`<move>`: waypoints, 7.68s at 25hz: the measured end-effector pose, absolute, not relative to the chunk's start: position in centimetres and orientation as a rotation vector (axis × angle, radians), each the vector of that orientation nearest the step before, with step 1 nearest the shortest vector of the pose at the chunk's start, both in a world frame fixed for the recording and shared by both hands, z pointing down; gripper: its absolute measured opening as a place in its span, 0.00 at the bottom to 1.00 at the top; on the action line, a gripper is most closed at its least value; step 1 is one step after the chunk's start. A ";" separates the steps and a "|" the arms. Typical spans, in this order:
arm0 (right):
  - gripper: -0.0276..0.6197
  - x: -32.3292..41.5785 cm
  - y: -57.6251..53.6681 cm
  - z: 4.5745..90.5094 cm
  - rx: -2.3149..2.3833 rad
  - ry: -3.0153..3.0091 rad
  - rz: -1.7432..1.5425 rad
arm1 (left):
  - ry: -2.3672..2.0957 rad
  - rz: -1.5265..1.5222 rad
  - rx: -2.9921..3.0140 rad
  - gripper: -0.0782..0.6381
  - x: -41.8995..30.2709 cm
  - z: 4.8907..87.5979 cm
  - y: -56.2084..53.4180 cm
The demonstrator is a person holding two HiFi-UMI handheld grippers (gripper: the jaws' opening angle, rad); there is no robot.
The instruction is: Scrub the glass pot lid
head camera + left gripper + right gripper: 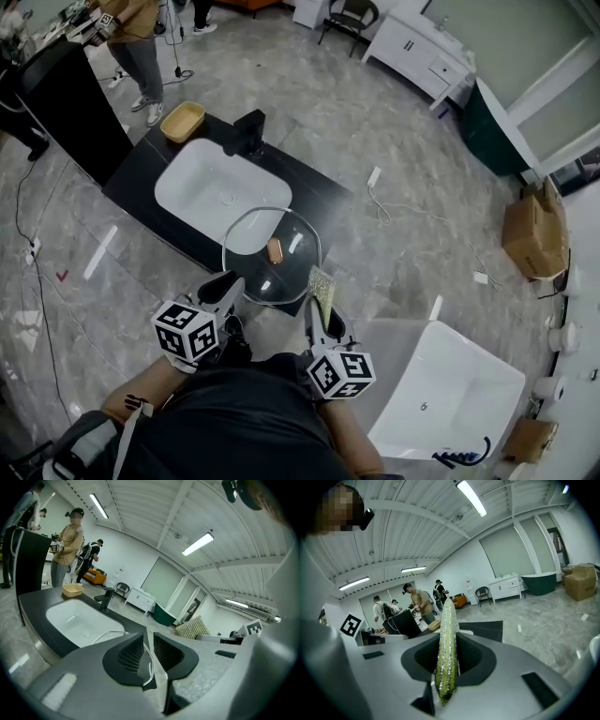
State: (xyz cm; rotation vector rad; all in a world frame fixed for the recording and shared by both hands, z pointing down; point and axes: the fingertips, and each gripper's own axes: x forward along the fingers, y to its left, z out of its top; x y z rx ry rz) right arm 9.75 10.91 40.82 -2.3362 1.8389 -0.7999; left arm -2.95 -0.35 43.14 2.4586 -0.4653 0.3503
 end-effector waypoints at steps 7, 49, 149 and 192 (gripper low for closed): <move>0.14 10.5 7.1 42.1 -2.322 1.881 -0.858 | -0.517 0.347 2.423 0.21 -2.8 44.2 -3.8; 0.14 16.8 -12.2 56.4 -1.677 2.943 -0.980 | -1.225 0.312 2.048 0.21 -9.5 47.2 -4.3; 0.14 8.4 4.7 63.1 -1.938 2.591 -1.184 | -0.755 0.538 2.243 0.21 0.7 48.7 -3.3; 0.14 20.3 -13.1 63.1 -2.481 2.828 -1.070 | -1.034 0.279 1.991 0.21 -11.7 49.0 -5.2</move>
